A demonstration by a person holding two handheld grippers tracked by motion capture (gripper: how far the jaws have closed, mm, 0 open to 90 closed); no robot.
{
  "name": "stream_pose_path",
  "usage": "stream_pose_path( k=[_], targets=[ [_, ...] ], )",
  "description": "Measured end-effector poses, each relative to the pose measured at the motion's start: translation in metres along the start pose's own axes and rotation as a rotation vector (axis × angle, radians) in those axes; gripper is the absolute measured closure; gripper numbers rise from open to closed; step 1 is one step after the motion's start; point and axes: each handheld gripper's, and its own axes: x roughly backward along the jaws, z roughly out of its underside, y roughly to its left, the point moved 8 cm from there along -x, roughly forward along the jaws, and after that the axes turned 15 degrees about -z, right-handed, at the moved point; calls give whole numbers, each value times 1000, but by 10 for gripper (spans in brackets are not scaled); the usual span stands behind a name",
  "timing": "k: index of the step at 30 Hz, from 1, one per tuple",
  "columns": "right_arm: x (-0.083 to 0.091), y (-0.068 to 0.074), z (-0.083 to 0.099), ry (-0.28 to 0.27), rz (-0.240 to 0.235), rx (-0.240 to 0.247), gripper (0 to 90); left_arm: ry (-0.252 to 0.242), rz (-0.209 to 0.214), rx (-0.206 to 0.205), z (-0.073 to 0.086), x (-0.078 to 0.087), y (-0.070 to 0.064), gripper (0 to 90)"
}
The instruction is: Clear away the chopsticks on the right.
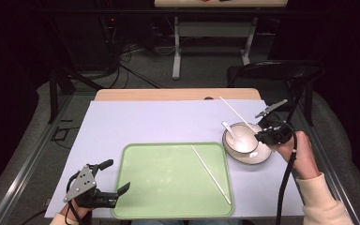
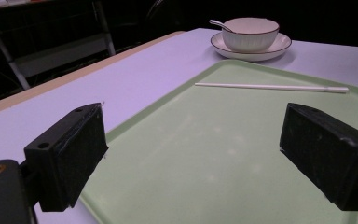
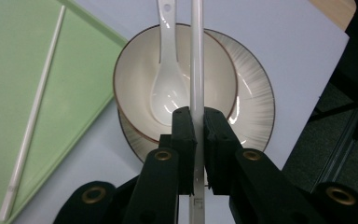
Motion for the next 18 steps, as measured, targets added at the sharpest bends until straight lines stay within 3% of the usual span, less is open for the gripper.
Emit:
stream_pose_path(
  k=[6, 12, 17, 18],
  targets=[
    [-9, 17, 3, -13, -32, 9, 837, 0, -1, 1, 0, 0, 0, 71],
    [-26, 39, 9, 11, -75, 15, 836, 1, 0, 1, 0, 0, 0, 71],
    [-35, 47, 13, 29, -92, 20, 837, 1, -13, 3, 0, 0, 0, 71],
    [-37, 49, 14, 33, -94, 22, 837, -2, 1, 5, 0, 0, 0, 71]
  ],
)
